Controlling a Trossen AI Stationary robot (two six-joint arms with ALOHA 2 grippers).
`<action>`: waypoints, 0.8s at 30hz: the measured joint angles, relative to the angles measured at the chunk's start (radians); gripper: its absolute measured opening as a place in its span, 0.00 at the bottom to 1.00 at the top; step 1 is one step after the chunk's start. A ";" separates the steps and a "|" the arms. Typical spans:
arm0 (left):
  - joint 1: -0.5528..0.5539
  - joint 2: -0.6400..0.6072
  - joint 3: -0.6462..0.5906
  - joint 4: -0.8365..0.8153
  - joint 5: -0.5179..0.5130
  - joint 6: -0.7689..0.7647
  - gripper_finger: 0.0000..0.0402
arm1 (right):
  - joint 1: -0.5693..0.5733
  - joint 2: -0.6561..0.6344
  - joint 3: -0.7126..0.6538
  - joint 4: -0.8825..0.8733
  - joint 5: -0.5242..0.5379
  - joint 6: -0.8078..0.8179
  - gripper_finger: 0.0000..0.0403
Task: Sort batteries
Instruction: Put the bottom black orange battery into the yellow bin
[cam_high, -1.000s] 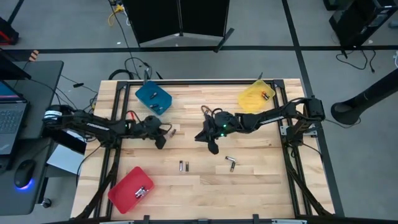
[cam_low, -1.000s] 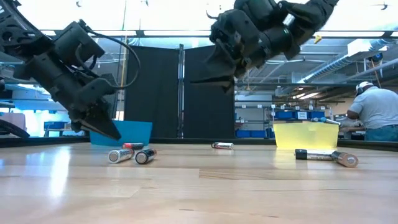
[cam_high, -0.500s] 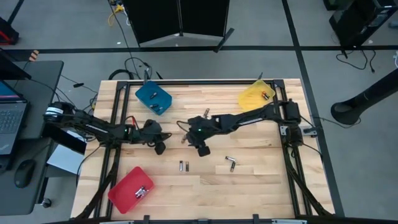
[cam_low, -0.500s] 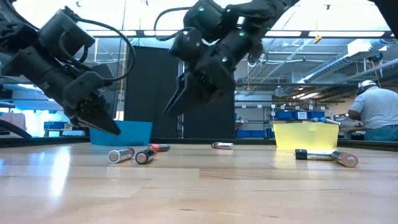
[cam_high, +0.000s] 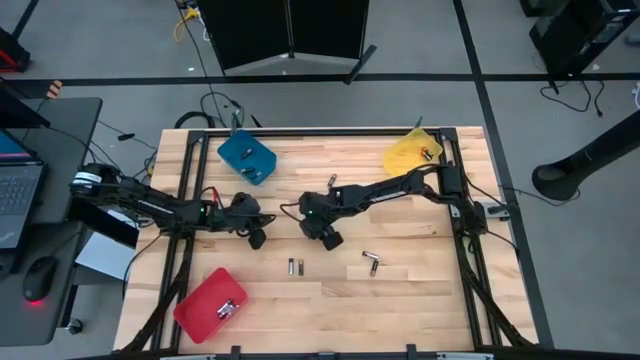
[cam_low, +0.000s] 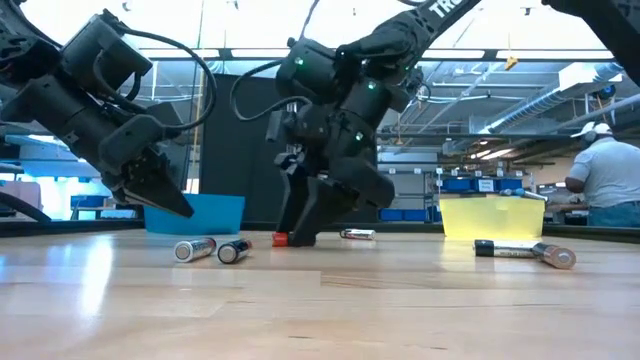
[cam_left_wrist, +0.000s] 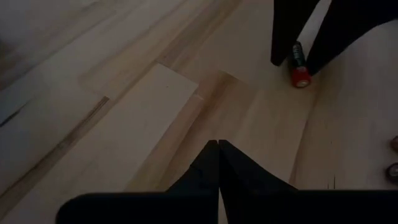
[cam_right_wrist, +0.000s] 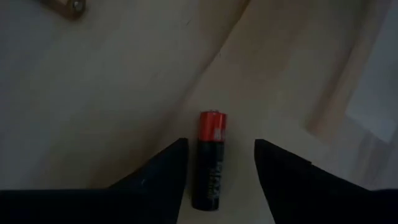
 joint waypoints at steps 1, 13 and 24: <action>0.000 0.000 0.000 0.000 0.000 0.000 0.02 | -0.002 0.000 -0.001 -0.005 -0.001 0.000 0.47; 0.000 0.000 0.000 0.014 0.000 -0.010 0.02 | -0.009 -0.001 -0.002 -0.059 -0.013 0.150 0.24; 0.001 0.000 0.000 0.200 -0.060 0.074 0.02 | -0.006 -0.030 -0.008 -0.091 0.005 0.236 0.15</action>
